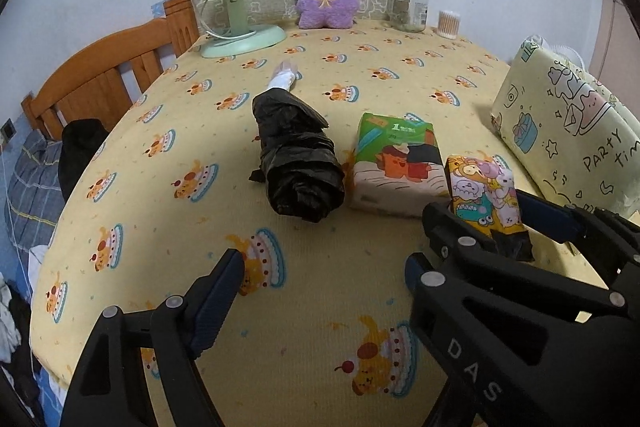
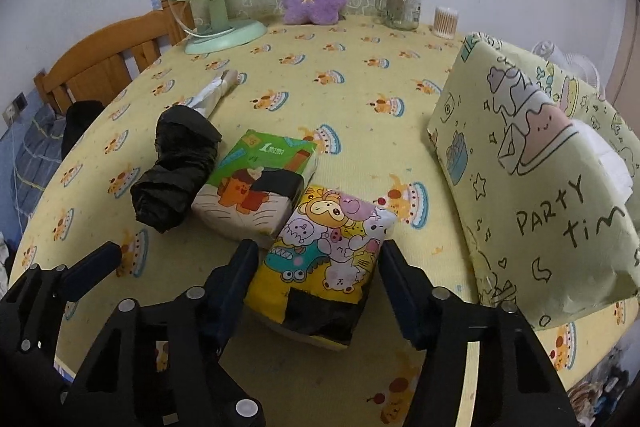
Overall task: Organize soft objects
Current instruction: 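Grasp the black wrapped bundle with the left tool while the right tool grasps the cartoon packet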
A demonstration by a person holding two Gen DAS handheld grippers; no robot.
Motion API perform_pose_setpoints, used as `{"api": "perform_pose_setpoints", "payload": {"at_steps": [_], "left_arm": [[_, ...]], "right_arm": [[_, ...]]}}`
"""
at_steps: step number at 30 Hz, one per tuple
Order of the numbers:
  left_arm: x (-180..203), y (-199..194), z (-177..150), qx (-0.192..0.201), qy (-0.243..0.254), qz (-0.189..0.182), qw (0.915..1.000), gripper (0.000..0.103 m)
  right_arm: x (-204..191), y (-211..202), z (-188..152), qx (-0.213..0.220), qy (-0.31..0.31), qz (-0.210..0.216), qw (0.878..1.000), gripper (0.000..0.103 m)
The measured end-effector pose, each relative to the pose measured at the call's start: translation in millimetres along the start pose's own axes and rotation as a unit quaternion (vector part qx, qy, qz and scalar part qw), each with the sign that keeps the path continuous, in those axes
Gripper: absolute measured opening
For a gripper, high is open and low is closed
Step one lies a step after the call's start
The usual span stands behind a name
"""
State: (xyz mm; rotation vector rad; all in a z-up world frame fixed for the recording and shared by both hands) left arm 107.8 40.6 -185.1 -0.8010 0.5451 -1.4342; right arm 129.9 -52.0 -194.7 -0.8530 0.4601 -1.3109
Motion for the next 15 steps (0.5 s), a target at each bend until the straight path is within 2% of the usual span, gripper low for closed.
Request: {"api": "perform_pose_setpoints", "payload": {"at_steps": [1,3,4,15], "left_arm": [[0,0,1,0.002,-0.001,0.005,1.0000,0.083],[-3,0,6,0.010,-0.013,0.028,0.9995,0.073],[-5,0,8,0.014,-0.017,0.034,0.9992,0.072],[1,-7,33,0.045,-0.012,0.032,0.9984,0.071]], "right_arm": [[0,0,0,0.000,0.000,0.001,1.000,0.059],[2,-3,3,0.005,0.000,0.000,1.000,0.055],[3,-5,5,0.007,0.002,0.000,1.000,0.054],[17,-18,25,0.041,0.024,0.002,0.999,0.052]]}}
Point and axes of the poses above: each gripper's, at about its wrist camera, not at the fingertips, and y roughly the way its jaws point, x to its right, z to its top, the point moved 3 cm from there along y, roughly the way its jaws point, and after that the axes turned 14 degrees about -y, right-handed, at the moved point
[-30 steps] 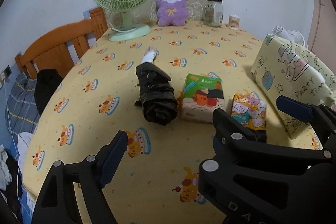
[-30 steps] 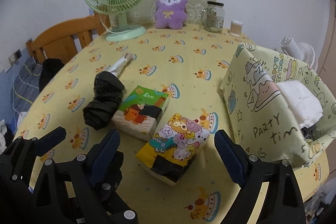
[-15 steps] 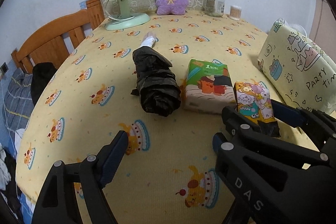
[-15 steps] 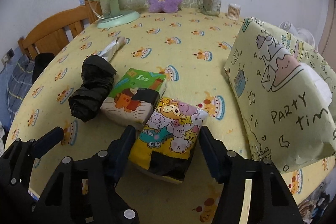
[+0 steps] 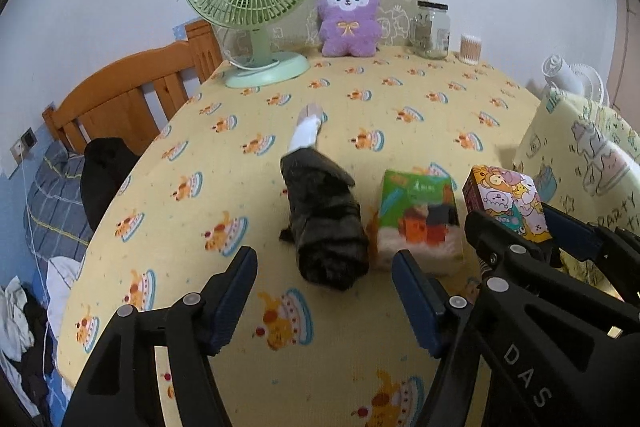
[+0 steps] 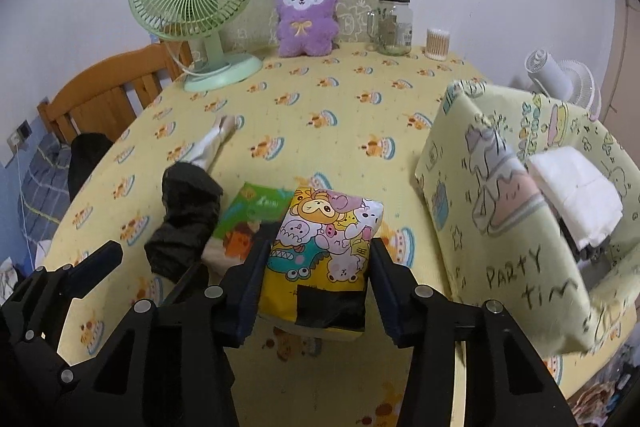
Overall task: Organize soft objects
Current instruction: 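Grasp the black wrapped bundle with the left tool while the right tool grasps the cartoon packet, then lift the black bundle in the left tool while the right tool carries the cartoon packet to the box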
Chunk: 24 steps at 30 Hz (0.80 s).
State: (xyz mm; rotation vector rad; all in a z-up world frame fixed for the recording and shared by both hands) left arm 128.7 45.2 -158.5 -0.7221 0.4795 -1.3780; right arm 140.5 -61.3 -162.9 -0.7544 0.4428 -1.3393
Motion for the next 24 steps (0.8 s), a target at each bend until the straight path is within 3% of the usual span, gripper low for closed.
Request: {"api": "perform_pose_setpoints", "payload": {"at_steps": [3,17,24], "left_arm": [[-1,4,7,0.002,-0.007,0.003,1.0000,0.061],[-1,34,16,-0.016,-0.016,-0.006,0.9997,0.060],[1,39,16,-0.018,-0.020,-0.029,0.9992,0.040]], "right_arm": [[0,2,8,0.007,-0.001,0.000,1.000,0.052],[-4,27,20,-0.006,-0.005,0.010,1.000,0.052],[-2,32,20,-0.010,-0.008,0.008,1.000,0.052]]}}
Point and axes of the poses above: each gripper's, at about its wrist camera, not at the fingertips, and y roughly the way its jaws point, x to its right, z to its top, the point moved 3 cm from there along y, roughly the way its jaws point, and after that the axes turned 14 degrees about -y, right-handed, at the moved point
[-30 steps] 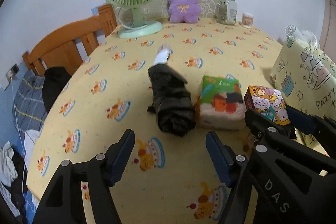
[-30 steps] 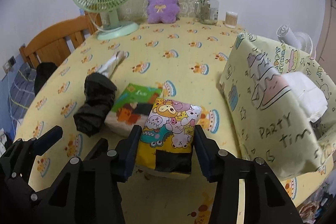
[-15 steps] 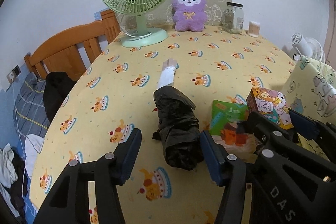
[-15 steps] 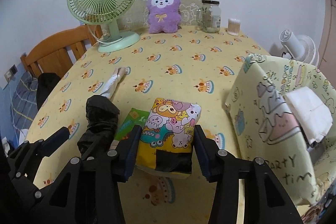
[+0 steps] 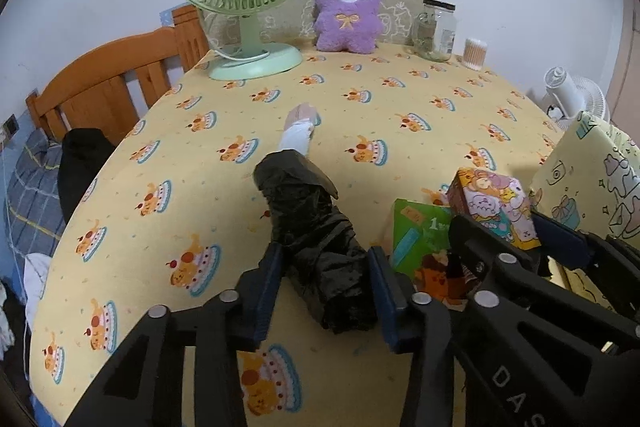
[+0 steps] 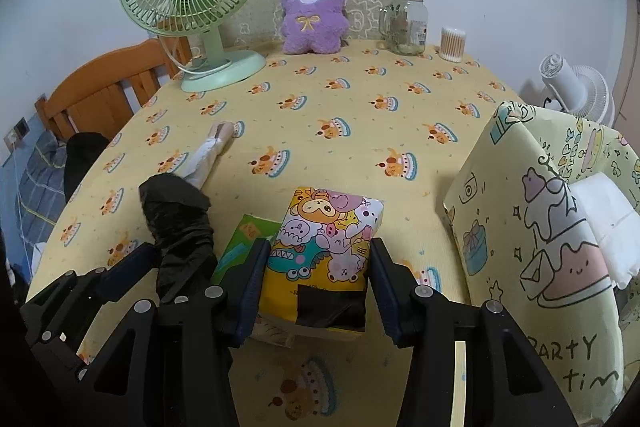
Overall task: Organize soft objects
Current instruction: 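Lift the black bundle in the left tool while the right tool carries the cartoon packet to the box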
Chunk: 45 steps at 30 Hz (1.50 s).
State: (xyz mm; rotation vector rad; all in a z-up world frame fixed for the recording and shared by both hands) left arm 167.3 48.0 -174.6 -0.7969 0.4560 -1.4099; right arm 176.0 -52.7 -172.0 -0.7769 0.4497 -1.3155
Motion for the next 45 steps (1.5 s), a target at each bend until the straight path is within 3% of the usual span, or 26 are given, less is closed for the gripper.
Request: {"api": "perform_pose_setpoints", "payload": {"at_steps": [9,29,36,45], "left_arm": [[-2,-8,0,0.006,-0.009,0.000,0.9999,0.029],[-1,-66,9,0.057,-0.020,0.007,0.9982,0.028],[4,-83,11,0.060,-0.021,-0.017,0.9978,0.028],[13,-106,16,0.083,-0.011,-0.010,0.9965,0.028]], "right_arm": [[-2,-7,1,0.004,-0.006,0.001,1.000,0.052],[-5,-60,14,0.054,-0.014,0.014,0.998,0.052],[-1,-80,20,0.068,-0.016,0.013,0.997,0.052],[4,-101,25,0.087,-0.020,0.018,0.996,0.052]]}}
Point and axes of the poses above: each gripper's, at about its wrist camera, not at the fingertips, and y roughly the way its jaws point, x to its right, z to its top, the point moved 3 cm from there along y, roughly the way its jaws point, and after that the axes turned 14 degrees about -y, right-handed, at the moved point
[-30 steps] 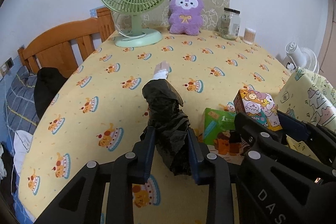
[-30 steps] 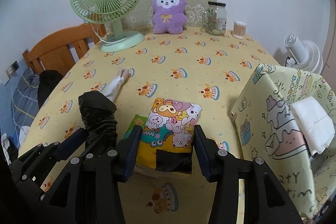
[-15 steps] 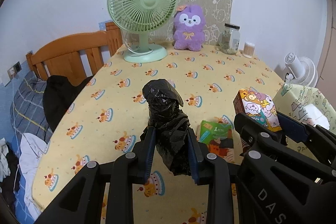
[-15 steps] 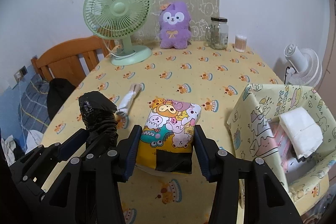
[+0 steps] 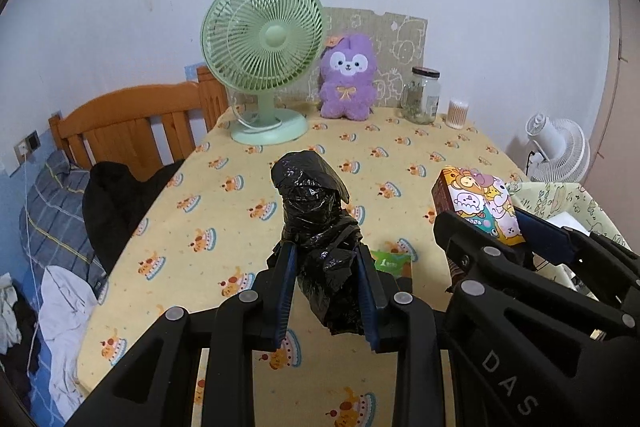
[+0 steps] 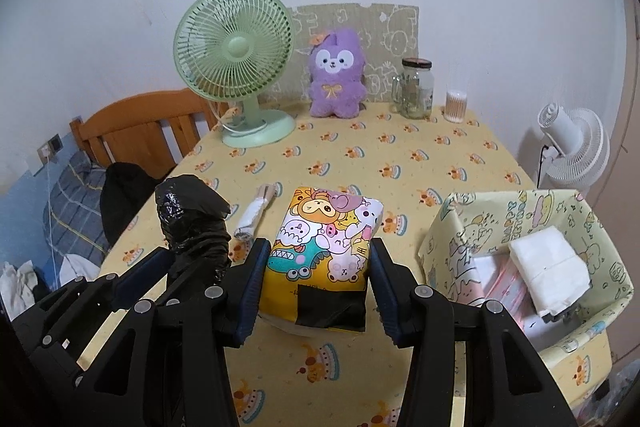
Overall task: Organize soft objects
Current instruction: 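Lift the black bundle in the left tool while the right tool carries the cartoon packet to the box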
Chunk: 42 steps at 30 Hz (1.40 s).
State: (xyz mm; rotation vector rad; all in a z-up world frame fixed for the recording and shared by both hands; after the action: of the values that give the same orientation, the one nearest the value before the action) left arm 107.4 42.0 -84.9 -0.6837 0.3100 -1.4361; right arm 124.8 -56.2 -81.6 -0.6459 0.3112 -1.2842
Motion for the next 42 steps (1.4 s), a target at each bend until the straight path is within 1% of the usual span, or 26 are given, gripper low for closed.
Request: {"api": "perform_pose_setpoints", "payload": {"at_steps": [11,18,26,33,42], "left_arm": [[22,-28,10,0.026,0.013,-0.005,0.9996,0.029],[38,-37,12,0.034,0.016,-0.013,0.9992,0.029],[61,-41,13,0.039,0.026,-0.026,0.9986,0.029],[86,-40,11,0.041,0.037,-0.039,0.9977,0.029],[116,-33,6,0.033,0.052,-0.060,0.9963,0.029]], "right_arm": [[17,-30,9,0.028,0.005,-0.005,1.000,0.052],[32,-45,10,0.038,0.006,-0.009,0.999,0.052],[52,-56,9,0.047,0.009,-0.010,0.999,0.052],[74,-61,7,0.051,0.010,-0.021,0.998,0.052],[104,-62,-1,0.049,0.022,-0.038,0.998,0.052]]}}
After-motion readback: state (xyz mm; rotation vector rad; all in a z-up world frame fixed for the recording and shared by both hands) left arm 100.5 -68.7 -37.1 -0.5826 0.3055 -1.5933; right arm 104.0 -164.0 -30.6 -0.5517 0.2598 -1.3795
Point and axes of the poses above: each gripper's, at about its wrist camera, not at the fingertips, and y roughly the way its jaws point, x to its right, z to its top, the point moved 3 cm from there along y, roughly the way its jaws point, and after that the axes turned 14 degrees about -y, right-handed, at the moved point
